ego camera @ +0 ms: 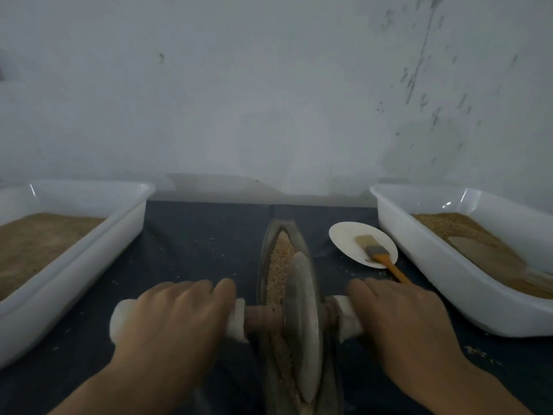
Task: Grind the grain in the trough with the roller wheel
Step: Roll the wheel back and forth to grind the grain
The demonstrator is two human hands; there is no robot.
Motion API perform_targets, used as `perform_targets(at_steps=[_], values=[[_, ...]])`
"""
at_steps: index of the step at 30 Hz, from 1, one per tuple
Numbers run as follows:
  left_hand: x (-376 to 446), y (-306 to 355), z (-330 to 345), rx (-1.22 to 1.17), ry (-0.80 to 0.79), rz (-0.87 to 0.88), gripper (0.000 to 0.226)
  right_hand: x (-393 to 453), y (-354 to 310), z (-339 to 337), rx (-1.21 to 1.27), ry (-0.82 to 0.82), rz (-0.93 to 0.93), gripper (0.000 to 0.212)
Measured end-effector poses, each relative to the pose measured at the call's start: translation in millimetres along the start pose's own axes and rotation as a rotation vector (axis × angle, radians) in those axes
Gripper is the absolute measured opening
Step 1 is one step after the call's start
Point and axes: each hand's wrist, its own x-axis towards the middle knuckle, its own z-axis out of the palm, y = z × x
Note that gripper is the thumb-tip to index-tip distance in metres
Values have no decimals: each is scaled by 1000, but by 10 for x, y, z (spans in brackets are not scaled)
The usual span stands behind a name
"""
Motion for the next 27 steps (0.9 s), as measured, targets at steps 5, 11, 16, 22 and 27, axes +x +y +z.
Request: perform_targets(at_steps=[5,11,16,22,27], values=[[313,-1,170,136,-36,-74,48,241,134,342,-29,-227,110,39],[1150,-299,562,116,-62,-248,23,962,373,735,-25,-142,167,22],[1023,-265,523,68,-78,-238,21,933,276,634,-104,-127,154,20],[266,-21,50,56,114,70,44,108,13,152,73,-240,209,31],[219,5,53,31,178,136,47,-10,20,25,52,-372,207,34]])
